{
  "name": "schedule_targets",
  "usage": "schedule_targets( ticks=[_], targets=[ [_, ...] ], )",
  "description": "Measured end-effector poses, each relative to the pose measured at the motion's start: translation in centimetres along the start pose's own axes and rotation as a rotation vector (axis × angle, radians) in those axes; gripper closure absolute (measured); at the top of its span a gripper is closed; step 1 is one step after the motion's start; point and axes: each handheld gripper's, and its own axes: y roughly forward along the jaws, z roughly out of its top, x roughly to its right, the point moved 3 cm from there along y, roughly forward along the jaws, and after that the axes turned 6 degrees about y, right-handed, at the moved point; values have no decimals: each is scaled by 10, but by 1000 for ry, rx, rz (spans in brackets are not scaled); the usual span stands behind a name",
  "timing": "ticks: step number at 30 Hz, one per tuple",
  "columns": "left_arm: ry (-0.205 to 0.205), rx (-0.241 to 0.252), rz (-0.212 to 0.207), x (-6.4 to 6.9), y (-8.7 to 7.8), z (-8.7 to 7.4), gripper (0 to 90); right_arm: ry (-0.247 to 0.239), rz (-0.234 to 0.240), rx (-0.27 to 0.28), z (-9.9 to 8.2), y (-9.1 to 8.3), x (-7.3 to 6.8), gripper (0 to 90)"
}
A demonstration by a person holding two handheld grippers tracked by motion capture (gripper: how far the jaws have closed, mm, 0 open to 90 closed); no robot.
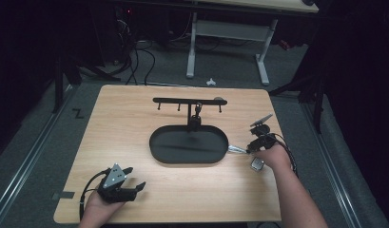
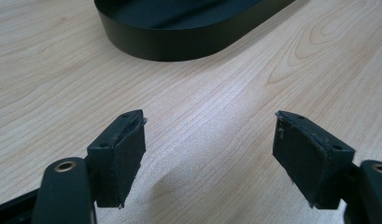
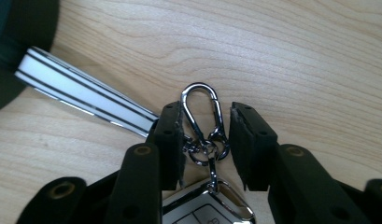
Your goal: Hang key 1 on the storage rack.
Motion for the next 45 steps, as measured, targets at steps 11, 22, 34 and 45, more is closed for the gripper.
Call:
schedule_targets(
  ticks=[11, 22, 34, 45],
  targets=[
    [-2, -2, -1, 0, 0, -1, 259, 13, 11, -9, 0, 9, 1, 661],
    [4, -6, -5, 1, 1, 0, 260, -14, -24, -38, -11, 4, -5, 631],
    [10, -6, -10, 2, 1, 1, 260, -62, -6, -20, -22, 1, -19, 733],
    [7, -3, -11, 2, 1, 1, 260, -30, 22, -7, -23, -1, -14, 766]
  ],
)
